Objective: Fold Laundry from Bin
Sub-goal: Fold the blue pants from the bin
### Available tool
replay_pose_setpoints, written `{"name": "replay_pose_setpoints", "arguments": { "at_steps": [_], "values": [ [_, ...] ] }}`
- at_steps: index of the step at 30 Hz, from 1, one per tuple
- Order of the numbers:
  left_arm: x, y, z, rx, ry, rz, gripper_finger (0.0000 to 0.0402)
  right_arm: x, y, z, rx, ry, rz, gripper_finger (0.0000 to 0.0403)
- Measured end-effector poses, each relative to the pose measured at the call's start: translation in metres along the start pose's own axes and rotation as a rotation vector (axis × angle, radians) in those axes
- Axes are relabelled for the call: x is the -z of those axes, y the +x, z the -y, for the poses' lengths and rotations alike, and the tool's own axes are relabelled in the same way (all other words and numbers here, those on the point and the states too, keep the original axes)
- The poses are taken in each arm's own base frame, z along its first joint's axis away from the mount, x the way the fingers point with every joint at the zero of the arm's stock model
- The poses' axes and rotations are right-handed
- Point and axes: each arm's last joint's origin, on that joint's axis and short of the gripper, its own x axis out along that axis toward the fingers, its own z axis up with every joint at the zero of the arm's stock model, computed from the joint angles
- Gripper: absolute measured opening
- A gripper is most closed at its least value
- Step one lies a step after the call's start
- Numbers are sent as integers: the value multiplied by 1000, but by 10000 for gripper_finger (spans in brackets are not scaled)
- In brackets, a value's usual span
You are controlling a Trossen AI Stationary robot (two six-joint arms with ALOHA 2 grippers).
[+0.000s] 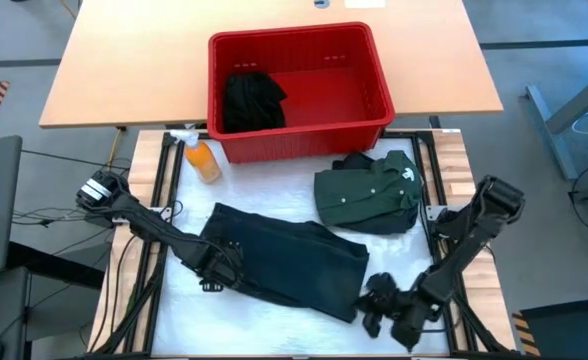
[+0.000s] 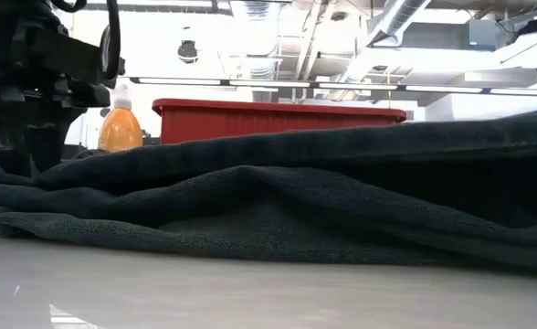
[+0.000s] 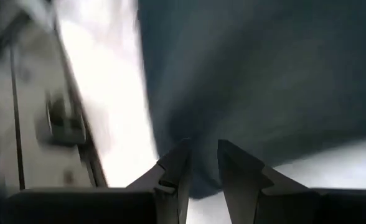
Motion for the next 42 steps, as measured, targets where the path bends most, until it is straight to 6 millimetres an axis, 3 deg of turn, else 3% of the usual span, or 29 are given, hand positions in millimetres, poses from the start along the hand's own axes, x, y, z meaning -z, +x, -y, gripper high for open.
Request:
{"name": "replay_pose_setpoints", "arguments": {
  "at_steps": [5, 11, 18, 22, 24, 26, 31, 39, 42],
  "values": [
    [1, 0, 0, 14, 10, -14, 126, -5, -21, 25, 168, 227, 87, 110],
    [-2, 0, 2, 30, 14, 12, 126, -3, -5, 48, 137, 418, 99, 158],
    [-3, 0, 3, 43, 15, 19, 126, -13, 12, 63, 155, 483, 151, 264],
    [-3, 0, 3, 44, 8, 19, 125, -20, 17, 69, 190, 488, 159, 287],
    [-3, 0, 3, 47, 0, 18, 125, -25, 20, 70, 198, 471, 167, 274],
    [-3, 0, 3, 48, -9, 18, 125, -29, 23, 71, 208, 451, 175, 233],
    [-3, 0, 3, 56, -36, 11, 125, -36, 21, 73, 218, 417, 229, 40],
    [-2, 0, 4, 84, -86, -13, 125, -50, -29, 77, 140, 422, 496, 34],
    [2, 6, 3, 73, -118, -30, 125, -53, -42, 81, 133, 401, 511, 34]
  ]
}}
